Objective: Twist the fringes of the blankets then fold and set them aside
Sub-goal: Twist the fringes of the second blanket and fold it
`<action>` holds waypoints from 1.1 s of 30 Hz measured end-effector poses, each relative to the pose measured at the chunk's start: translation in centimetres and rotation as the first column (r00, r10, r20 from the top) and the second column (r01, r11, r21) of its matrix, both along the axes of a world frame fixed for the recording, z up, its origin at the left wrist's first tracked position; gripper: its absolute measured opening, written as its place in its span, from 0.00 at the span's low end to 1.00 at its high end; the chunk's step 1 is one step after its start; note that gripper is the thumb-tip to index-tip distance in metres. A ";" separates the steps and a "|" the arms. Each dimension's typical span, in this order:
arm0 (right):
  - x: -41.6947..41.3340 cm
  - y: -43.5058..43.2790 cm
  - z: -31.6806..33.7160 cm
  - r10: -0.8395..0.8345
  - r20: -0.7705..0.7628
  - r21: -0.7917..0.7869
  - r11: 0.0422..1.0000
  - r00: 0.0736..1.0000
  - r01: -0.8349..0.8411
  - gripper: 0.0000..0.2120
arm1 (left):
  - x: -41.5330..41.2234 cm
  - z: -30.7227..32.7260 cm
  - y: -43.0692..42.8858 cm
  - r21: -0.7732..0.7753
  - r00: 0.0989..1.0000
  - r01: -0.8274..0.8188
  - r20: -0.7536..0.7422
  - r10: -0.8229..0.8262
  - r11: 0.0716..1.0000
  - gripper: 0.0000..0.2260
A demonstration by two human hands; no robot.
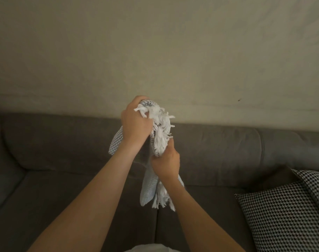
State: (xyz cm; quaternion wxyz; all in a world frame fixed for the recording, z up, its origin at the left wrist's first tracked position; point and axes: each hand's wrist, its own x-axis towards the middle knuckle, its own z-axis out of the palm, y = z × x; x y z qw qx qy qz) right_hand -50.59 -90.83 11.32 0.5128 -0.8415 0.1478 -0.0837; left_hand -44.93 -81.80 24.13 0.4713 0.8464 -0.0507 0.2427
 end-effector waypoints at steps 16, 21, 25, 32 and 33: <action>-0.5 -11.5 0.1 -0.025 -0.275 -0.644 0.747 0.961 -0.165 0.12 | -0.1 -8.9 3.9 -0.263 0.682 -0.467 -0.714 0.155 0.844 0.09; -1.7 -12.4 1.8 0.112 -0.335 -0.708 0.625 0.936 -0.328 0.08 | -0.7 -12.1 4.8 -0.414 0.565 -0.637 -0.825 0.028 0.650 0.17; -2.0 -11.2 3.1 0.197 -0.356 -0.728 0.554 0.913 -0.404 0.05 | -0.2 -14.9 5.9 -0.357 0.403 -0.568 -0.906 -0.128 0.742 0.30; -1.2 -9.1 4.4 0.251 -0.287 -0.794 0.477 0.924 -0.376 0.10 | -4.5 -13.2 2.4 -0.164 0.710 0.231 -0.645 -0.282 0.959 0.31; -1.0 -8.8 4.7 0.259 -0.291 -0.801 0.461 0.921 -0.383 0.11 | -4.8 -13.3 1.6 -0.094 0.665 0.423 -0.643 -0.379 0.901 0.35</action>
